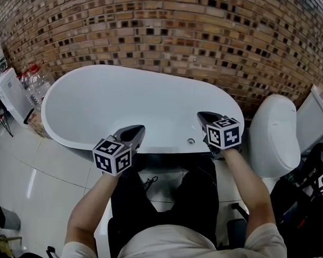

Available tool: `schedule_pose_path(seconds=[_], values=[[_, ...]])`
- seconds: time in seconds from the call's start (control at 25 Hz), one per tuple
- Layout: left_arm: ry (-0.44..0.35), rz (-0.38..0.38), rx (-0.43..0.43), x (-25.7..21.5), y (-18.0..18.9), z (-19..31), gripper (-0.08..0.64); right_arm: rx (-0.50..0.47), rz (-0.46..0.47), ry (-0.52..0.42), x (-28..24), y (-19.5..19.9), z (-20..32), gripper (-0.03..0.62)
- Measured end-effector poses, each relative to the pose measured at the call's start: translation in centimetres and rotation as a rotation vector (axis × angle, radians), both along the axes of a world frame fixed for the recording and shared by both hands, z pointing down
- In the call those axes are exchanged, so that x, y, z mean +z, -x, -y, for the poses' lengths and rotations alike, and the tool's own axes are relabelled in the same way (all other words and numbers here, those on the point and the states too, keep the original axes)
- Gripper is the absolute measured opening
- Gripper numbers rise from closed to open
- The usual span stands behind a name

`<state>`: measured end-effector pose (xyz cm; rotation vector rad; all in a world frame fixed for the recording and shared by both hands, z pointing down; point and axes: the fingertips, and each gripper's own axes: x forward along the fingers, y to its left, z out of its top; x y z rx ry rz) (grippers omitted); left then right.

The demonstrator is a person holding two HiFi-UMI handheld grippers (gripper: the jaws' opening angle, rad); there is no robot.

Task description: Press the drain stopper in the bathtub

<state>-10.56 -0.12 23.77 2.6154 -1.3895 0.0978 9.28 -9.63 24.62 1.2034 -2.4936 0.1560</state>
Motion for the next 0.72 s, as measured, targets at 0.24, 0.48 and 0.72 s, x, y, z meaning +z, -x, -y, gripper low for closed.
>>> schedule_pose_path(seconds=[0.24, 0.48, 0.72], values=[[-0.011, 0.026, 0.037, -1.5, -1.8, 0.9, 0.006, 0.010, -0.026, -0.039, -2.5, -0.8, 1.3, 0.015], [-0.017, 0.048, 0.063, -2.3, -2.6, 2.6, 0.008, 0.016, -0.062, -0.055, -3.3, -0.5, 2.9, 0.015], [-0.009, 0.067, 0.084, -2.0, -3.5, 4.4, 0.008, 0.022, -0.100, -0.057, -3.1, -0.4, 5.3, 0.015]])
